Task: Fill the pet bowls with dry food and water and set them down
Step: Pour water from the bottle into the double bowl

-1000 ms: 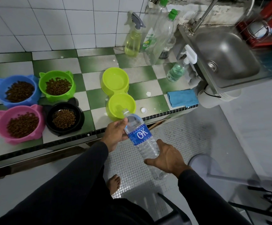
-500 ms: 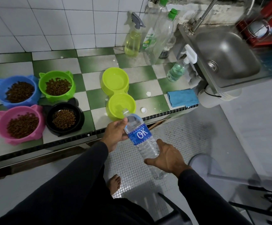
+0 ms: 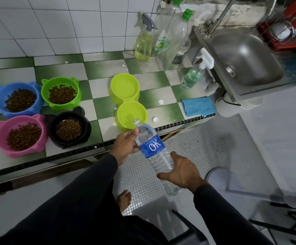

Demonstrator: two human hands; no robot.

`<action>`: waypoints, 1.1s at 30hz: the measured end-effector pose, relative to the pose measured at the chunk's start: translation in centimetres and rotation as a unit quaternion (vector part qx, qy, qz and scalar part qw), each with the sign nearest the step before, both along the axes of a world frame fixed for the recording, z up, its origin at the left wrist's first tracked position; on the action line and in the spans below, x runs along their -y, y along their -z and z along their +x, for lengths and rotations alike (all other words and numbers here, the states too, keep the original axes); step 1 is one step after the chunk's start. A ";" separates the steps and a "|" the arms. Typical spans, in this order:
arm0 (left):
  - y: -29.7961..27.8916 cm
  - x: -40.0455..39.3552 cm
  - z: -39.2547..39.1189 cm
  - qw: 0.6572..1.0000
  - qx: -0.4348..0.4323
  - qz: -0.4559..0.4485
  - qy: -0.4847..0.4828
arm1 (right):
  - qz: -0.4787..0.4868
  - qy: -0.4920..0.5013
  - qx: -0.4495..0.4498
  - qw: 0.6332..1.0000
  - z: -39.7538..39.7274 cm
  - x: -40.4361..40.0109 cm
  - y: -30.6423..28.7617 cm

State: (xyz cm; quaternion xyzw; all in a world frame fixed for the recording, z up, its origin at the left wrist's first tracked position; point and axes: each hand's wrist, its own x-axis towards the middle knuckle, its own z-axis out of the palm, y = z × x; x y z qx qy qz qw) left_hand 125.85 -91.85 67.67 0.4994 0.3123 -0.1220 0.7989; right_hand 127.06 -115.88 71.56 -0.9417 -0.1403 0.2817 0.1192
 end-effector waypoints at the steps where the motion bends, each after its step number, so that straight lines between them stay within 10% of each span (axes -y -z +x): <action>1: 0.0 0.0 0.0 1.000 0.001 -0.001 0.000 | 0.001 0.000 0.000 1.000 0.0 0.0 0.0; 33: -4.9 -4.1 4.8 0.995 0.090 0.017 -0.026 | 0.098 0.010 0.024 0.995 4.5 -3.9 -1.4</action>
